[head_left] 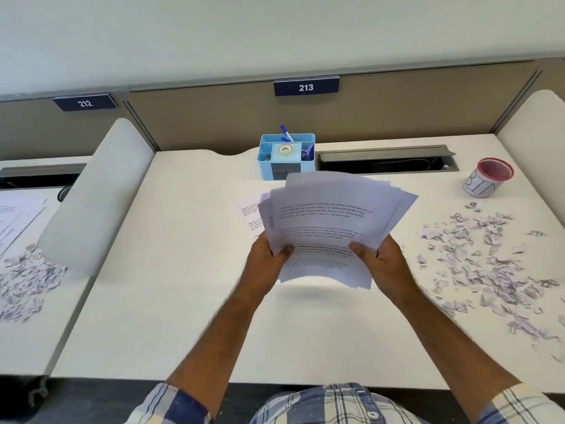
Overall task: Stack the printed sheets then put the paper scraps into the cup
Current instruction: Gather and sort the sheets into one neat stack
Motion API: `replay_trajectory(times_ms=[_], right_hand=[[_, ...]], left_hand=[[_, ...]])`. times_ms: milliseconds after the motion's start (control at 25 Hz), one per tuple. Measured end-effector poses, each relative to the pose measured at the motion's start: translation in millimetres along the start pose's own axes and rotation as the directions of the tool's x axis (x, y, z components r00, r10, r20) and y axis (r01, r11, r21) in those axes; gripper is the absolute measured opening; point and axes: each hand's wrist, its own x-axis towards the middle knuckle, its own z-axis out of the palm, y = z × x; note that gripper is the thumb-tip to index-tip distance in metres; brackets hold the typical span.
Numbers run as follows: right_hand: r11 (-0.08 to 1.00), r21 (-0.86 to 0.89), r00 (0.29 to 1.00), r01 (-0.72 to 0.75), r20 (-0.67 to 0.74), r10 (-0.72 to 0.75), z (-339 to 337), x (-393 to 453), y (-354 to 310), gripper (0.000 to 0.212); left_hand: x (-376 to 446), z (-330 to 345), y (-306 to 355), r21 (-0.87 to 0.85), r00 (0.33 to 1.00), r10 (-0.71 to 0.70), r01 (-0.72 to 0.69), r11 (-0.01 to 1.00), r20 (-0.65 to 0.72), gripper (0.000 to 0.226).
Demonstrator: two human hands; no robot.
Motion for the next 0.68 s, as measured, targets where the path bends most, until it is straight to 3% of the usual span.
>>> replay_trajectory(times_ms=[240, 440, 680], right_hand=[[0.997, -0.048, 0.998, -0.052, -0.045, 0.05, -0.1, -4.2, 10.5, 0.048], [0.994, -0.092, 0.999, -0.052, -0.021, 0.05, -0.7, -4.9, 11.8, 0.039], [0.995, -0.096, 0.996, -0.01, -0.085, 0.002, -5.1, -1.4, -2.0, 0.035]], left_hand=[[-5.8, 5.4, -6.4, -0.039, 0.999, -0.004, 0.005, 0.999, 0.032, 0.035], [-9.0, 9.6, -11.6, -0.087, 0.997, -0.075, 0.078, 0.993, 0.035, 0.03], [-6.5, 5.4, 5.5, -0.104, 1.0, -0.017, 0.016, 0.994, -0.014, 0.035]])
